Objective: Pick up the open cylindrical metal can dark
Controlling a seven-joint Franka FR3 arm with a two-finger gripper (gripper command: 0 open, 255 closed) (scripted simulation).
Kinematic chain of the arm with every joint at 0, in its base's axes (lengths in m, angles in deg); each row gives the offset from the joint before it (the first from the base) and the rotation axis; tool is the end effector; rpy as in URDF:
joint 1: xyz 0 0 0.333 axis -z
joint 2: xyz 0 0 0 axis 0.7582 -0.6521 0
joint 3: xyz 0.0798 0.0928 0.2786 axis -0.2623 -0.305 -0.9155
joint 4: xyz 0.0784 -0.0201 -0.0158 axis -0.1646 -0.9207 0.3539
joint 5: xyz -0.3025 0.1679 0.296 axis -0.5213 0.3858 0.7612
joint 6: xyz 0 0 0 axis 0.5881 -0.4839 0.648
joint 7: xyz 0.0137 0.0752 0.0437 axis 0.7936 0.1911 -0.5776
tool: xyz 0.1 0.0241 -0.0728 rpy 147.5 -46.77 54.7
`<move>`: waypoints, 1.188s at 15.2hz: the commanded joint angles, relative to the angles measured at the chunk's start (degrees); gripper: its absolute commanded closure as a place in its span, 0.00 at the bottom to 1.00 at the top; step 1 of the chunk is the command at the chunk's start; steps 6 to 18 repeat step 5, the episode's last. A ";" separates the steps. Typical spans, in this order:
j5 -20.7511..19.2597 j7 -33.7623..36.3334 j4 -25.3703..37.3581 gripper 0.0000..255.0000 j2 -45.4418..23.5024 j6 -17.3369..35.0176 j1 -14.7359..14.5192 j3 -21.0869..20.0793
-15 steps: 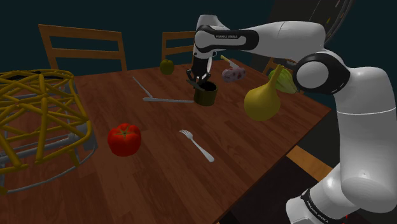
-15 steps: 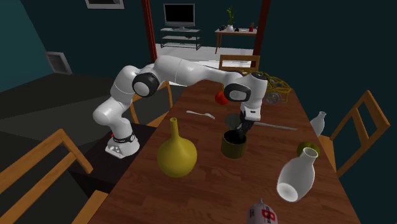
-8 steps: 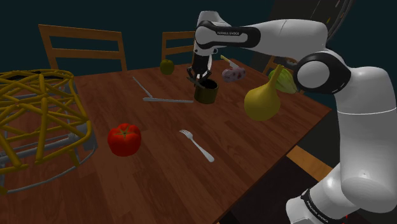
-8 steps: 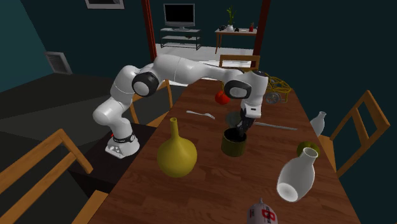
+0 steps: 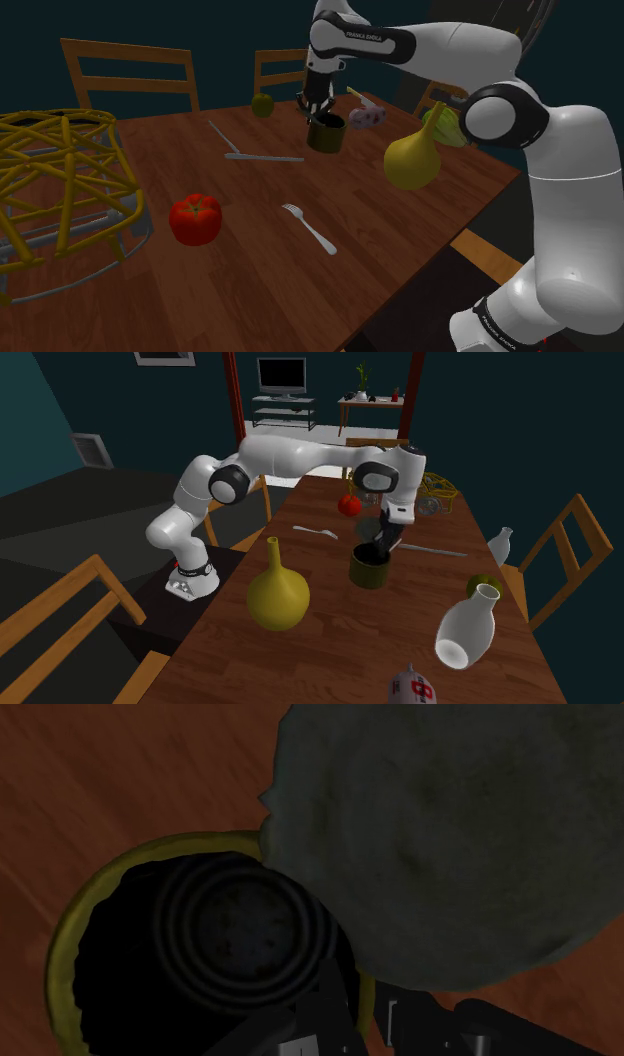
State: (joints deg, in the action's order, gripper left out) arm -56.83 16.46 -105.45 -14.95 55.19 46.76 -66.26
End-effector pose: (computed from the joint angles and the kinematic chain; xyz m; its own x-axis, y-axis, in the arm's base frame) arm 0.7868 0.0764 0.4188 0.8104 -0.5842 -0.0445 -0.5838 -0.8116 0.0220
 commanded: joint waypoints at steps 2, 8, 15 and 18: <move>-0.02 -0.02 3.14 1.00 -0.56 -2.57 -0.11 0.01; -0.04 -0.03 4.60 1.00 -0.90 -3.70 -0.17 0.01; -0.04 -0.03 4.60 1.00 -0.90 -3.70 -0.17 0.01; -0.04 -0.03 4.60 1.00 -0.90 -3.70 -0.17 0.01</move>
